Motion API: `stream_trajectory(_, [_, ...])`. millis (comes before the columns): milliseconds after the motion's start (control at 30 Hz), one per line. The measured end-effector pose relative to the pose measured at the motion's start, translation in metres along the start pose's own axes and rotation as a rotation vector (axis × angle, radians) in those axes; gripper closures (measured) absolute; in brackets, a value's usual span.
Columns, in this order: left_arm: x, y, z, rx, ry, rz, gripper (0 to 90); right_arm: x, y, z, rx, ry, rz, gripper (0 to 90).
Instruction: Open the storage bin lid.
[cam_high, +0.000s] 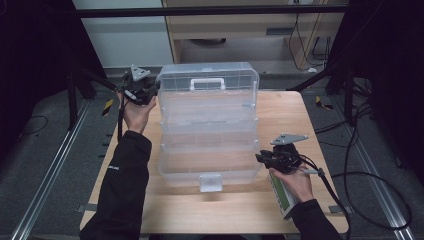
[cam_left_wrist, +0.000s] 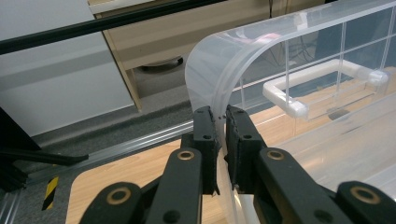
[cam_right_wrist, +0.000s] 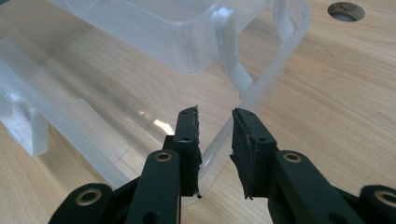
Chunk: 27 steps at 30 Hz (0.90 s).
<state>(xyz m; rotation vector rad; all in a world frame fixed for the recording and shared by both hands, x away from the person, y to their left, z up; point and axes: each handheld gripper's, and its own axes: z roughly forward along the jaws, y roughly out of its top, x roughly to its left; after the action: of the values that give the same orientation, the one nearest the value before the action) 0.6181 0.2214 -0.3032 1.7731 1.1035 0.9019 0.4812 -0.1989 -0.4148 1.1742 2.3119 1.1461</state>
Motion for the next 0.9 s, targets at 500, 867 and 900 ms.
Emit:
stream_trajectory(500, [0.002, 0.000, 0.022, 0.009, 0.035, -0.029, 82.6, 0.000, 0.000, 0.000, 0.001, 0.001, 0.002, 71.9])
stream_trajectory(867, [0.009, -0.001, 0.035, 0.020, 0.020, -0.071, 83.0, 0.000, 0.000, 0.000, 0.000, 0.001, 0.001, 71.9])
stream_trajectory(900, [0.009, -0.001, 0.036, 0.019, 0.019, -0.073, 83.0, 0.000, 0.000, 0.000, 0.000, 0.002, 0.002, 71.9])
